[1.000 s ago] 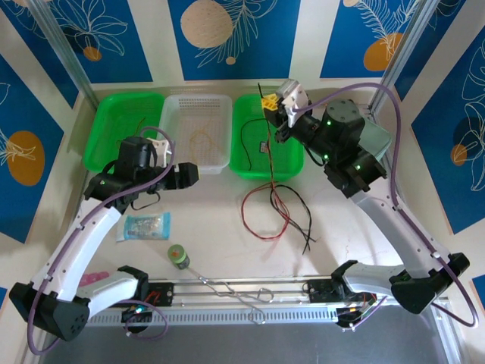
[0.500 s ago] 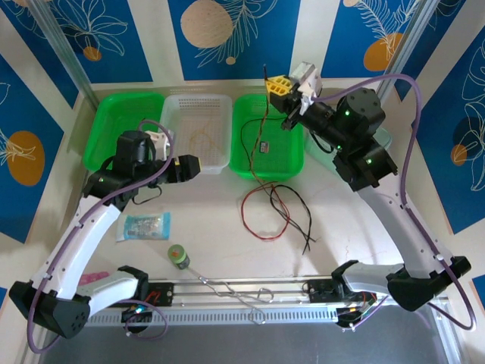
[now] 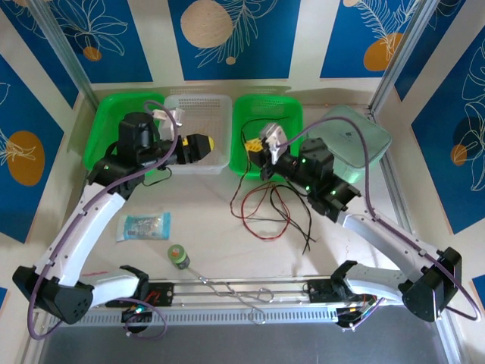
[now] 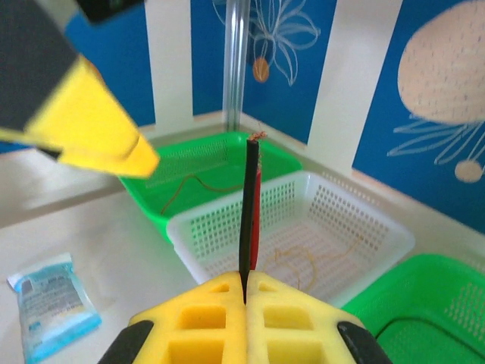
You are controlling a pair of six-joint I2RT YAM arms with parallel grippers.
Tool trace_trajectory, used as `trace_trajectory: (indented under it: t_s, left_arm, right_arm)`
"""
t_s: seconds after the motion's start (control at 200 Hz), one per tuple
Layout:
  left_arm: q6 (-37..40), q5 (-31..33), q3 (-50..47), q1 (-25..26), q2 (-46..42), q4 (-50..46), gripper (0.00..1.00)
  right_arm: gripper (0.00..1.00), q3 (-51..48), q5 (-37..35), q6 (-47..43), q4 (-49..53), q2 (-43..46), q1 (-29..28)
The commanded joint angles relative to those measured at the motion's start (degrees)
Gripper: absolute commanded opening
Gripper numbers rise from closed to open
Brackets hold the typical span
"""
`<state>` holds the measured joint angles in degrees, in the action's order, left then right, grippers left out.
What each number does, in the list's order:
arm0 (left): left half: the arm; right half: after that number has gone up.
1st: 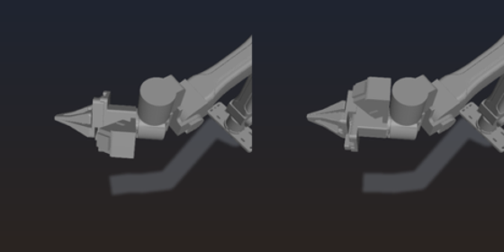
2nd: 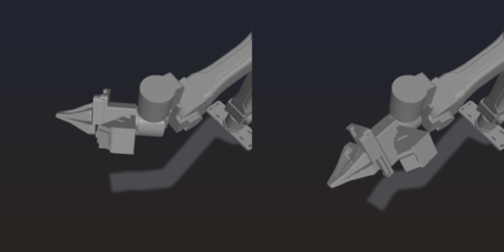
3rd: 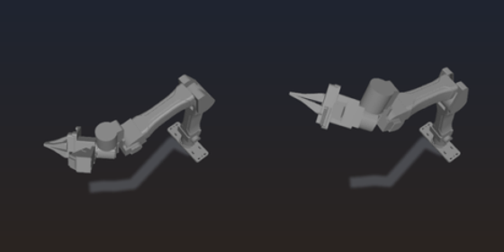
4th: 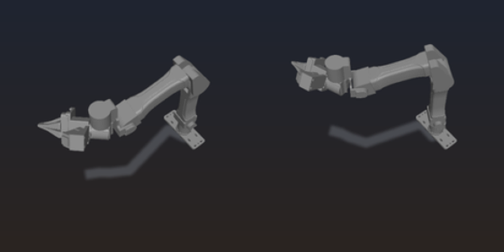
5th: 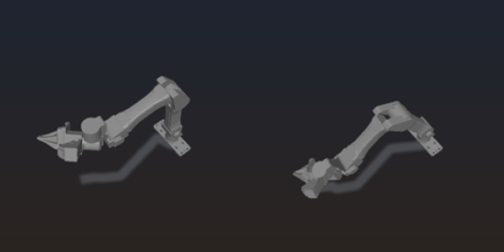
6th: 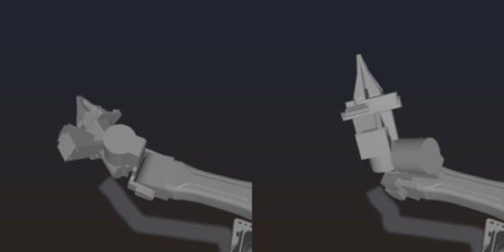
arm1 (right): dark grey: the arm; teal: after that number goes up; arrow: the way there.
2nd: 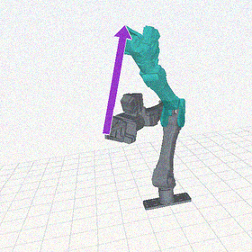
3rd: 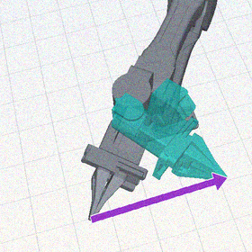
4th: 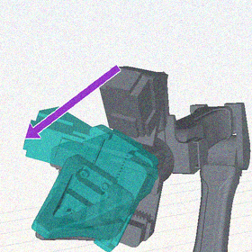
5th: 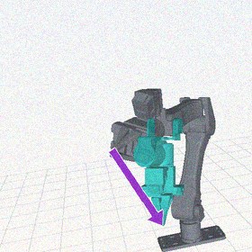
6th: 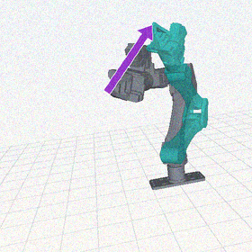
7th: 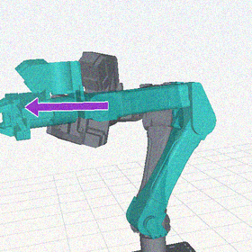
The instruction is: Untangle the cables
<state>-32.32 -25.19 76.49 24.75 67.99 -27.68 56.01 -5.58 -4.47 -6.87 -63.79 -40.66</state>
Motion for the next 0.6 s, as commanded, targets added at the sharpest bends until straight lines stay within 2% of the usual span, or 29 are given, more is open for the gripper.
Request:
trace_trajectory:
  t_s: [0.0, 0.145, 0.37, 0.595]
  left_arm:
    - [-1.5, -1.8, 2.0, 2.2, 1.3, 4.1, 0.62]
    - [-2.5, -2.2, 3.2, 5.0, 2.9, 5.7, 0.55]
    - [-3.1, -1.4, 4.2, 7.8, 4.7, 6.6, 0.48]
    - [-6.1, -2.8, 5.4, 10.1, 7.3, 11.2, 0.49]
  right_arm:
    - [0.00, -3.1, -10.9, -0.8, -6.8, 2.1, -2.7]
    - [0.00, -5.3, -10.8, 1.3, -7.2, 2.0, -3.2]
    - [0.00, -5.2, -14.7, 0.5, -6.9, 1.1, -4.8]
    - [0.00, -4.1, -16.7, 1.3, -6.8, -0.1, -5.5]
